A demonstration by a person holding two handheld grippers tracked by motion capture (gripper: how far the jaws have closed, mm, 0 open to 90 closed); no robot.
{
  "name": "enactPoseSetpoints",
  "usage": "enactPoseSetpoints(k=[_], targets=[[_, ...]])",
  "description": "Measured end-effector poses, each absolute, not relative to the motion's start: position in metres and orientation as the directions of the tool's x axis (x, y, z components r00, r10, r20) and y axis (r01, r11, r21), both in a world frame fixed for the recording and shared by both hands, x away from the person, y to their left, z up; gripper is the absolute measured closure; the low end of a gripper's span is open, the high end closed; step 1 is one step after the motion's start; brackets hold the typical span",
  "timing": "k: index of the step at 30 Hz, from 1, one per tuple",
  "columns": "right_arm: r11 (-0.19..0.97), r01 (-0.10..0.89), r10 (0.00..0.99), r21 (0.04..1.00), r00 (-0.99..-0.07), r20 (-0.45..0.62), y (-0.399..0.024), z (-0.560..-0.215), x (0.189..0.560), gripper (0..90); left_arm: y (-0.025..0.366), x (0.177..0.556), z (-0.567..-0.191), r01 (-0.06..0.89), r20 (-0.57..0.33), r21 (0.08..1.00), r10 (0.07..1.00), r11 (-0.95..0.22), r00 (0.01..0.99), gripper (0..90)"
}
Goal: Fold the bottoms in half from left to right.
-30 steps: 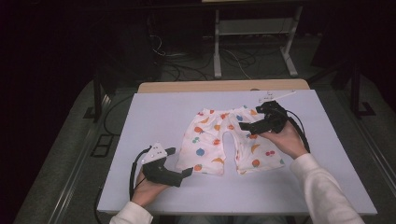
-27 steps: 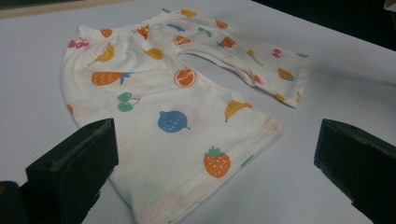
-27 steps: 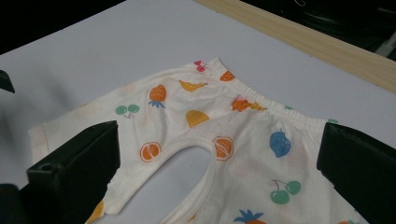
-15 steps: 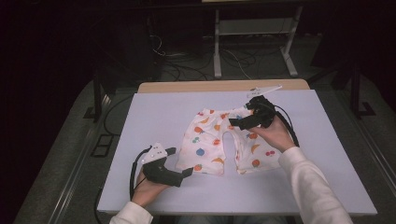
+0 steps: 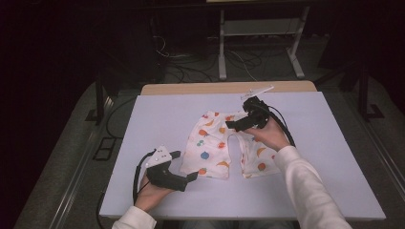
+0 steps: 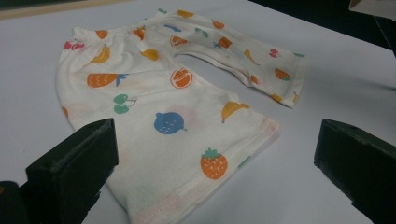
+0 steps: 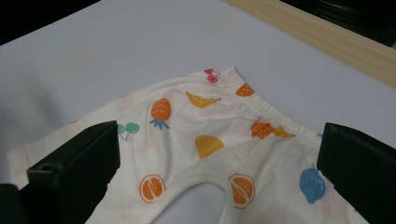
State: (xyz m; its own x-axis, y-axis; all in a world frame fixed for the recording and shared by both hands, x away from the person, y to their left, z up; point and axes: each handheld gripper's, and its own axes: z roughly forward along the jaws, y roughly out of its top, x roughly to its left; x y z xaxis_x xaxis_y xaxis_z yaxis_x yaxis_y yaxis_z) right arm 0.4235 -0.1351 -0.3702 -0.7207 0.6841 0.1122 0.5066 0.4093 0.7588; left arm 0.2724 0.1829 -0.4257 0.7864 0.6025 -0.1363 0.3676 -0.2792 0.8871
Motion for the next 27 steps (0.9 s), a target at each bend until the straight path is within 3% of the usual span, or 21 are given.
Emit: enactPoseSetpoints(k=[27], targets=[[0.373, 0.509, 0.659, 0.776, -0.734, 0.164, -0.106, -0.381, 0.472, 0.0, 0.183, 0.275, -0.427, 0.375, -0.132, 0.882, 0.613, -0.286, 0.779, 0.0]])
